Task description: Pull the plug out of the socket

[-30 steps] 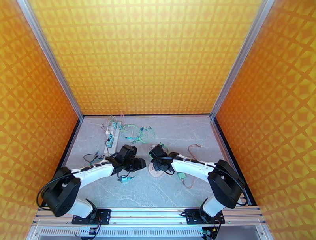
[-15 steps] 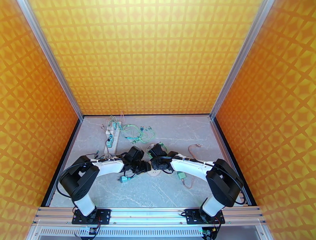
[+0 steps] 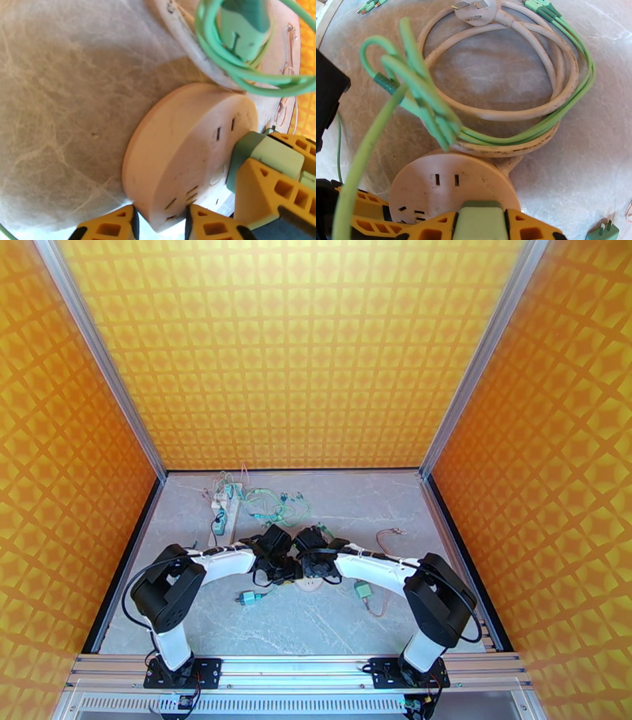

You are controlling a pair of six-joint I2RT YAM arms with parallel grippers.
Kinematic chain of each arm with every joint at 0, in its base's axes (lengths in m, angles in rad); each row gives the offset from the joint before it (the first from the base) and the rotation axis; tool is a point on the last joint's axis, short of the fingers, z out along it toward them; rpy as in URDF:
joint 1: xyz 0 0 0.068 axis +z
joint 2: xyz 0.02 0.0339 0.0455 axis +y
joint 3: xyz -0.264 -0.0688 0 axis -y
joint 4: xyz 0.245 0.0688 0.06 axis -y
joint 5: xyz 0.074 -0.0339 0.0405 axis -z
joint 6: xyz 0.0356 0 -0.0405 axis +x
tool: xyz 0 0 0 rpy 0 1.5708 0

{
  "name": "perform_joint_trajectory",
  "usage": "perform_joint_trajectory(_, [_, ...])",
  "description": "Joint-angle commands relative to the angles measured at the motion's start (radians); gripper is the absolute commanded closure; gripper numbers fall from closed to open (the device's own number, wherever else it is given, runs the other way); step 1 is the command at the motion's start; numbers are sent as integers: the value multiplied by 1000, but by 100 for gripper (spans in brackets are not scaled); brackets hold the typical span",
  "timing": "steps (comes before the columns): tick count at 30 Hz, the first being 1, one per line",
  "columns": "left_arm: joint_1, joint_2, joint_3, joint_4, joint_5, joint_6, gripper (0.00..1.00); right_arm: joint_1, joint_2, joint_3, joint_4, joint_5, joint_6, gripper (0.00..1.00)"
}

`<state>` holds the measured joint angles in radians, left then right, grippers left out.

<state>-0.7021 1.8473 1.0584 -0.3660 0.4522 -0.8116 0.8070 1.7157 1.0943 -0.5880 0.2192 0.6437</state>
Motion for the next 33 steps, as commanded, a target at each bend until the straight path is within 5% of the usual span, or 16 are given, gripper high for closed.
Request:
perform_joint_trajectory(1, [-43,141,-38,-80,-78,42,68,66,40,41,183,-203,77,75])
perform_joint_trajectory(20, [-24,166,-16,-146,-93,58,70,-81,-96,-18,115,-195,-33,75])
perform_joint_trajectory(33, [-24,170,-11,-147,-93,57,71,83,12,73,38,-82,-18,74])
